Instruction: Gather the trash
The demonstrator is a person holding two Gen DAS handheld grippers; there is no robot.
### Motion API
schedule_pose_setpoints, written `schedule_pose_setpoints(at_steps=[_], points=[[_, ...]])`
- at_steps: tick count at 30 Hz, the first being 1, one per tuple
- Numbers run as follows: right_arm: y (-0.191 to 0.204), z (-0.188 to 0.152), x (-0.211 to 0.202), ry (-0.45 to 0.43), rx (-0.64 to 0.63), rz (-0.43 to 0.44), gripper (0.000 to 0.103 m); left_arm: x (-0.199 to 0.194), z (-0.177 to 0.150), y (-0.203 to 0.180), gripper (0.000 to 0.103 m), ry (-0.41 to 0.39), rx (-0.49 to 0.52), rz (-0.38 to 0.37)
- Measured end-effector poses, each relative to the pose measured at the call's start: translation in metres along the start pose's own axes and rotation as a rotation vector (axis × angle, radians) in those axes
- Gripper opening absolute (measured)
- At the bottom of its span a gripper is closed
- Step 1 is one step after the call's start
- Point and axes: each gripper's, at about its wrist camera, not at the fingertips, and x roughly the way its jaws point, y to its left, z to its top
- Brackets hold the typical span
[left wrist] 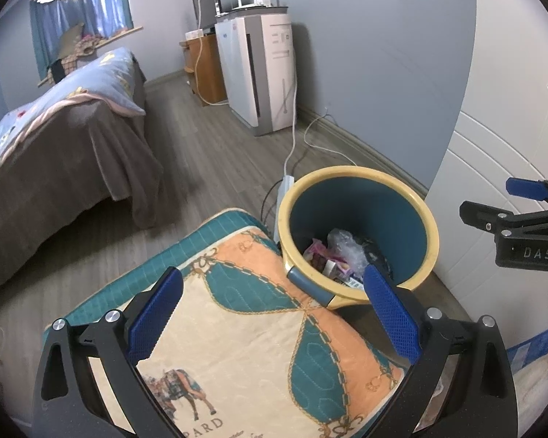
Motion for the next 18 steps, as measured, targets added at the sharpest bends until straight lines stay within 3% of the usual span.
schedule_pose_setpoints(at_steps=[18], points=[[0.0033,-0.0019,-0.0005,0.000,-0.004,-0.039,0.097,-0.0012,-0.0039,0.0021,0.098,-0.002,0.006,0.002]])
